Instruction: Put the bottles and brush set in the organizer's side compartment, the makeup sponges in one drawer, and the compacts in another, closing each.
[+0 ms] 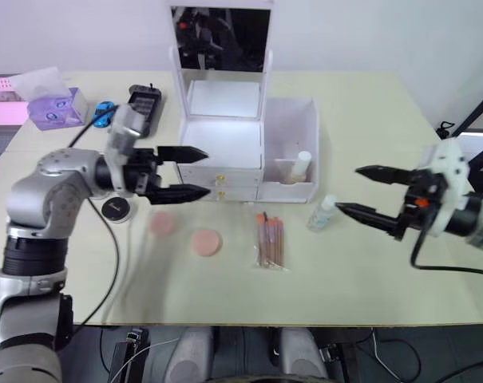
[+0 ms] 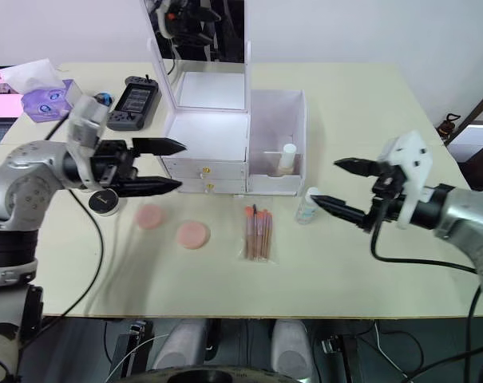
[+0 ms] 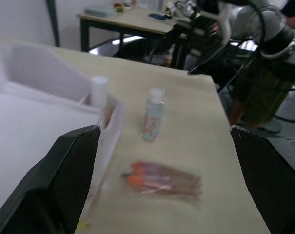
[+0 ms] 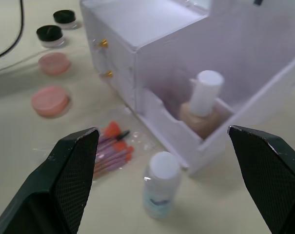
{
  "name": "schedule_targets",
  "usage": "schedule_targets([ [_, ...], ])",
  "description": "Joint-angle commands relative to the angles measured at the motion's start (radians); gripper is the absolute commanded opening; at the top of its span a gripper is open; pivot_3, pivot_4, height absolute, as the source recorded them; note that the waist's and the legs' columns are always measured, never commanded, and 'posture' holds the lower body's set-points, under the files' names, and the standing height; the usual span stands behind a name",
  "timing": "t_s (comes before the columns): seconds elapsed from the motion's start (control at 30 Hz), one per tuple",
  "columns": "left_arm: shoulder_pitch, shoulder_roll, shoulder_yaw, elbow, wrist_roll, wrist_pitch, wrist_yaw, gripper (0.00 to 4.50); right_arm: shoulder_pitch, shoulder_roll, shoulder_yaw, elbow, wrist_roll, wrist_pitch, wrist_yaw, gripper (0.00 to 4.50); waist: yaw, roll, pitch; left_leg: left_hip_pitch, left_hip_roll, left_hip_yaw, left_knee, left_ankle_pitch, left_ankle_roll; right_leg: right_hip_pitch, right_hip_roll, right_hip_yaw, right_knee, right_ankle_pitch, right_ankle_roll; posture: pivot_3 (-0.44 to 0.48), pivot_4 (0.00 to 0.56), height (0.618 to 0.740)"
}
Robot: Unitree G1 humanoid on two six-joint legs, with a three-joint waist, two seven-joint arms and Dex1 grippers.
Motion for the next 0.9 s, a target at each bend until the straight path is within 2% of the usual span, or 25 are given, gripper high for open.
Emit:
schedule_targets([
  [0.03, -0.003, -0.001, -0.001, -0.068, -0.024, 0.019, 0.027, 4.50, -0.003, 0.008, 0.027, -0.039, -0.026, -0.012, -0.033, 4.45, 0.000, 0.000, 0.000, 0.000, 0.000, 0.000, 0.000, 0.000, 0.000, 0.000, 0.000, 0.000, 0.000, 0.000, 0.000, 0.000, 0.150, 0.740],
  [0.17, 0.001, 0.000, -0.024, -0.098, -0.014, 0.021, 0.032, 4.50, -0.007, 0.023, 0.074, -0.018, -0.057, -0.013, -0.058, 4.45, 0.000, 0.000, 0.000, 0.000, 0.000, 0.000, 0.001, 0.000, 0.000, 0.000, 0.000, 0.000, 0.001, -0.001, -0.001, 0.000, 0.150, 0.740],
  [0.27, 0.004, 0.001, -0.035, -0.100, -0.005, 0.011, 0.039, 4.50, -0.005, 0.028, 0.106, 0.003, -0.092, -0.030, -0.065, 3.58, 0.000, 0.000, 0.000, 0.000, 0.000, 0.000, 0.002, 0.000, 0.000, 0.000, 0.000, 0.000, 0.001, -0.002, -0.003, 0.000, 0.150, 0.740],
  [0.33, 0.007, -0.005, -0.032, -0.101, -0.020, 0.020, 0.045, 4.50, -0.006, 0.034, 0.122, 0.009, -0.108, -0.040, -0.068, 2.62, -0.001, 0.000, 0.000, 0.000, 0.000, 0.000, 0.002, 0.000, 0.000, 0.000, 0.000, 0.000, 0.001, -0.002, -0.003, 0.000, 0.150, 0.740],
  [0.7, 0.011, -0.012, -0.035, -0.108, -0.023, 0.019, 0.050, 4.50, -0.035, 0.068, 0.159, 0.067, -0.174, -0.077, -0.083, 2.62, 0.000, 0.000, 0.000, 0.001, 0.000, 0.000, 0.002, 0.000, 0.000, 0.001, 0.001, 0.000, 0.001, -0.001, -0.003, 0.000, 0.150, 0.740],
  [0.9, 0.013, -0.009, -0.031, -0.104, -0.021, 0.015, 0.048, 4.50, -0.043, 0.072, 0.122, 0.044, -0.133, -0.057, -0.076, 2.62, 0.000, 0.000, 0.000, 0.001, 0.000, 0.000, 0.001, 0.000, 0.000, 0.001, 0.001, 0.000, 0.001, -0.001, -0.003, 0.000, 0.150, 0.740],
])
